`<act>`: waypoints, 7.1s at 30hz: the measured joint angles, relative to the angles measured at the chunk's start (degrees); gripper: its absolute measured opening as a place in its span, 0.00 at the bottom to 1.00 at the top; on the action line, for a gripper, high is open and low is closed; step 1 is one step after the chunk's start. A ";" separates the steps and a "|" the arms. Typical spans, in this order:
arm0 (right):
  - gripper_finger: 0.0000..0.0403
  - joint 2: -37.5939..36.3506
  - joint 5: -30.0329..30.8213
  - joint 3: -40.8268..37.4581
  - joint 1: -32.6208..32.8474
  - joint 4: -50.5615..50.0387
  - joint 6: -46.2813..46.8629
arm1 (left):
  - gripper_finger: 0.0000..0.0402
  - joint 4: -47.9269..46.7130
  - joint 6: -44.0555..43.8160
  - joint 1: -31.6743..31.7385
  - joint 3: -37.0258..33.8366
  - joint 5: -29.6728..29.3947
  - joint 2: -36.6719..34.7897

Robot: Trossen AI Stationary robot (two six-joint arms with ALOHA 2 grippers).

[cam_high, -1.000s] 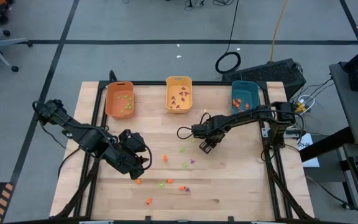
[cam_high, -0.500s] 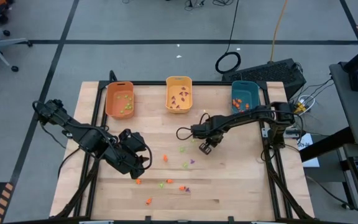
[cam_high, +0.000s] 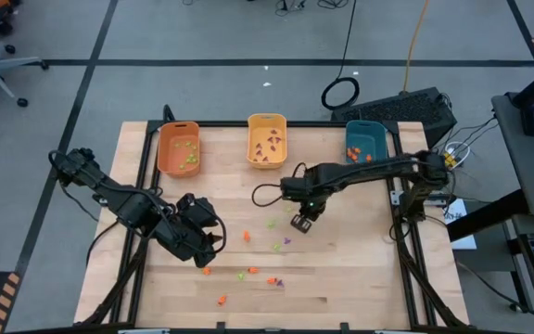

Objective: Sort Halloween decoration
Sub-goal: Put the green spider toy into the orange bin

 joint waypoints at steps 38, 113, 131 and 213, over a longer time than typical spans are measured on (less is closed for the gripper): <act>0.00 -20.86 9.29 -10.68 9.07 72.54 3.28 | 0.47 12.05 2.39 0.16 0.02 -6.12 0.02; 0.00 -20.85 6.49 -10.55 9.38 72.47 -55.41 | 0.47 11.99 2.50 0.21 0.02 -8.94 0.02; 0.00 -20.85 6.50 -10.55 9.38 72.45 -49.28 | 0.47 12.05 3.71 1.72 0.02 -8.92 0.02; 0.00 -20.96 12.49 -10.55 9.43 73.39 3.40 | 0.01 36.97 22.52 17.06 0.02 11.28 1.46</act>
